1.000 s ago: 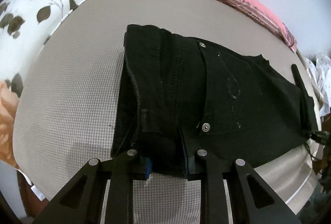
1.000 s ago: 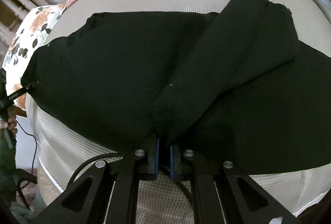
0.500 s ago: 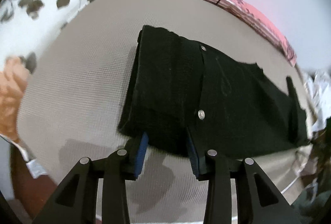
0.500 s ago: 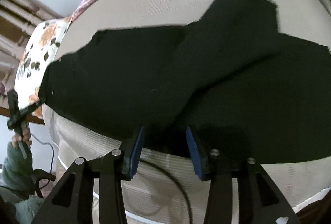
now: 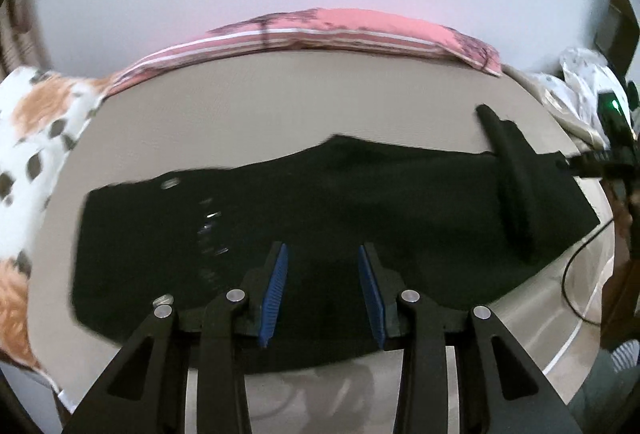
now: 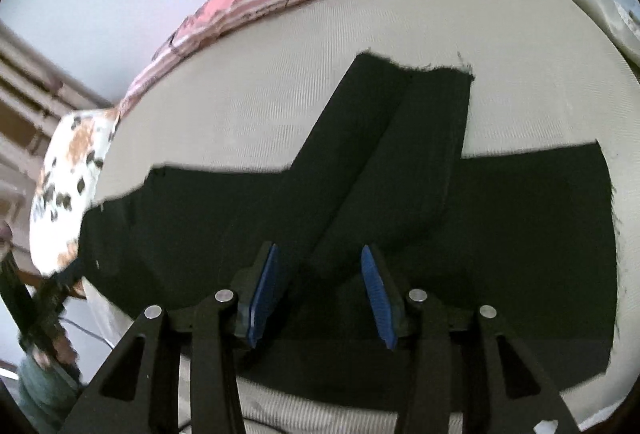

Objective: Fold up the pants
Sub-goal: 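Grasp the frayed leg hems with the right tool, then lift the hems with the right tool and carry them toward the waistband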

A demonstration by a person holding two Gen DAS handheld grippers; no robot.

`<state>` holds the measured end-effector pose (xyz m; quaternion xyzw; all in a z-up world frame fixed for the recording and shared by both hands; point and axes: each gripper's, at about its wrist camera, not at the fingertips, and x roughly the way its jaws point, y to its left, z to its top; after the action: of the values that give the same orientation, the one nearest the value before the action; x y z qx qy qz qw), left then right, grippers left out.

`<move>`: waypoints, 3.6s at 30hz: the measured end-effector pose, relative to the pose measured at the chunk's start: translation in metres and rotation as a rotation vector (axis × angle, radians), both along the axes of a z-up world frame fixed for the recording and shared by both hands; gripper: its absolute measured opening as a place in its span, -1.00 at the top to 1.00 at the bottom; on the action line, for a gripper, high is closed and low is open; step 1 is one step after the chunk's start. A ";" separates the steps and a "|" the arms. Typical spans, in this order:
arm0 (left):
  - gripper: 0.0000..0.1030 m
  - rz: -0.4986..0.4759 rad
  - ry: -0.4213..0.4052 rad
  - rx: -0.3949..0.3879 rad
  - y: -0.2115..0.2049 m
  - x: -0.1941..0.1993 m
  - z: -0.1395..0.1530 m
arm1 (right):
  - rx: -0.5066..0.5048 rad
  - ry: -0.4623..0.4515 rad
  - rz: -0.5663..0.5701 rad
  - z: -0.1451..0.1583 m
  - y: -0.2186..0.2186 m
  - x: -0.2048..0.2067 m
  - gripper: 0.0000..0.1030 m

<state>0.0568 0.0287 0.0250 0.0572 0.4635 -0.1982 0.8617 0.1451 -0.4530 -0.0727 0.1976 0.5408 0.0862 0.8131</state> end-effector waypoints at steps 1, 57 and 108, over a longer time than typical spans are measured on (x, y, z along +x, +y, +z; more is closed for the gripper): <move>0.25 -0.011 0.011 0.014 -0.014 0.004 -0.003 | 0.016 -0.005 -0.012 -0.001 -0.006 0.008 0.19; 0.32 -0.345 0.212 0.005 -0.244 -0.044 -0.087 | 0.490 0.041 -0.006 -0.080 -0.053 0.154 0.53; 0.36 -0.490 0.212 -0.001 -0.227 -0.044 -0.075 | 0.170 0.073 -0.678 -0.057 -0.176 -0.147 0.94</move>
<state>0.0130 -0.1981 -0.0503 0.1461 0.5232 -0.4062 0.7348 -0.0022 -0.6293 -0.1295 0.4357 0.4642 -0.1511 0.7562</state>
